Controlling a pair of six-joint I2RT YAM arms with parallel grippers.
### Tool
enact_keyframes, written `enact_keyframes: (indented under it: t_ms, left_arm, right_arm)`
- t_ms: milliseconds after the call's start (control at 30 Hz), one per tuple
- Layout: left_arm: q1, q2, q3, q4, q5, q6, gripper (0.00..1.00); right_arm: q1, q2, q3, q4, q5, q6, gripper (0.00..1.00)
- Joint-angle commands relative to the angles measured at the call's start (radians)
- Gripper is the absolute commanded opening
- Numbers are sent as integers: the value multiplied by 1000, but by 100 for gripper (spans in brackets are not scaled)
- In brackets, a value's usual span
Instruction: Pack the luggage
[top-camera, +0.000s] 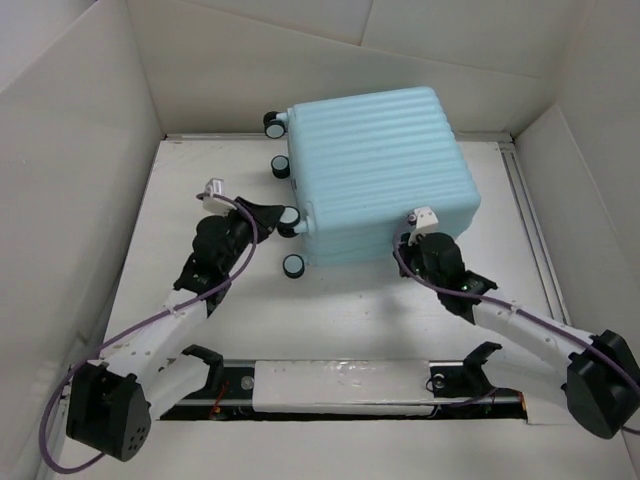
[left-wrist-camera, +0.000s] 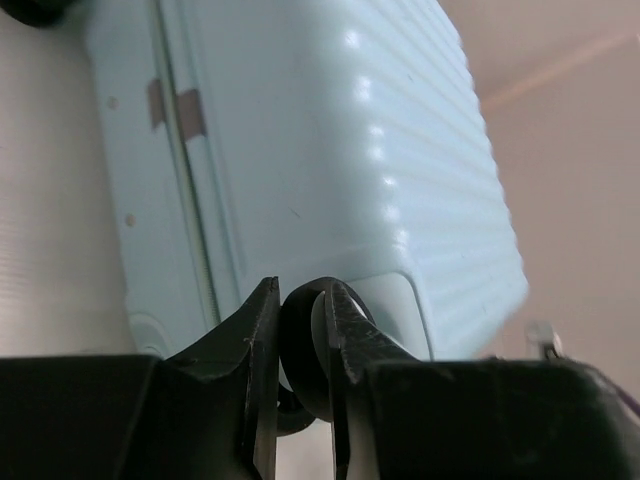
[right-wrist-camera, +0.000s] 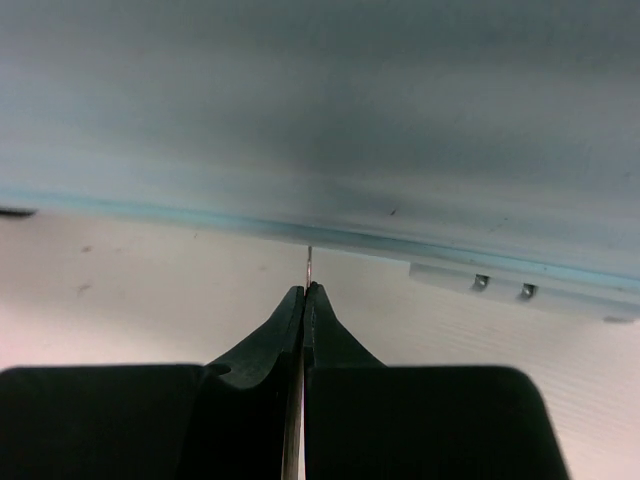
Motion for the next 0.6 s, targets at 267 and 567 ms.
enact_keyframes:
  t_ms: [267, 567]
  left_arm:
    - [-446, 138, -33, 136, 8, -105, 0]
    - [-532, 160, -10, 196, -12, -163, 0]
  right_arm:
    - [30, 1, 21, 181, -294, 43, 0]
    - [637, 150, 111, 281, -38, 168, 0]
